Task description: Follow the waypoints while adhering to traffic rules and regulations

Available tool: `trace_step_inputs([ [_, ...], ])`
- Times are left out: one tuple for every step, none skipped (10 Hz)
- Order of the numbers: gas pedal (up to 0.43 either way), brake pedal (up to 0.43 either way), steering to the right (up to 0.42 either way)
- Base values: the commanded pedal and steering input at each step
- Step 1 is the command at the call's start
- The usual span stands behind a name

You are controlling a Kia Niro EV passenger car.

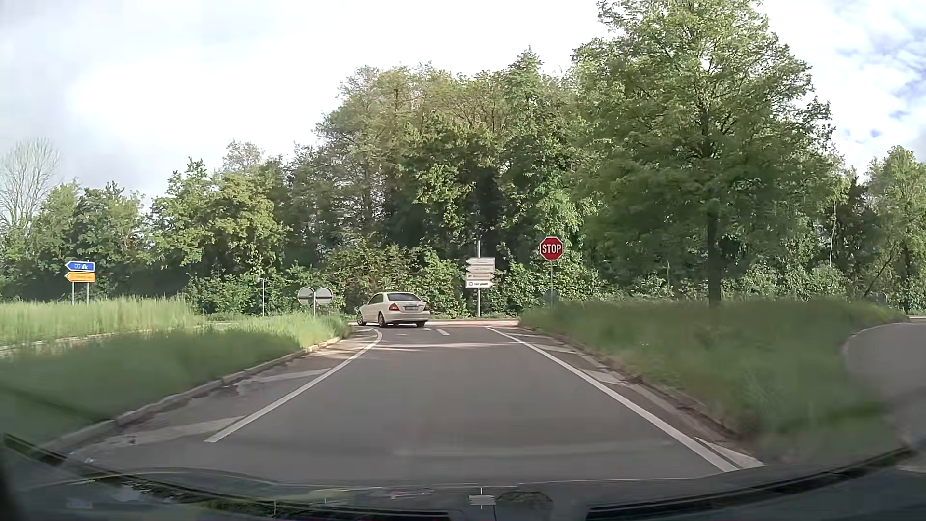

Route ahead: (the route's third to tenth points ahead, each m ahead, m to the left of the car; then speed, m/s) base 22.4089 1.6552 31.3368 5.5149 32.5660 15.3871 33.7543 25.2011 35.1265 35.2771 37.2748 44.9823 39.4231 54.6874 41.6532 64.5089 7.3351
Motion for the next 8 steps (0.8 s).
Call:
trace_step_inputs([
  [0.0,0.085,-0.019],
  [0.0,0.085,-0.02],
  [0.0,0.085,-0.02],
  [0.0,0.085,-0.02],
  [0.0,0.073,-0.02],
  [0.0,0.073,-0.02],
  [0.0,0.073,-0.02],
  [0.0,0.073,-0.02],
])
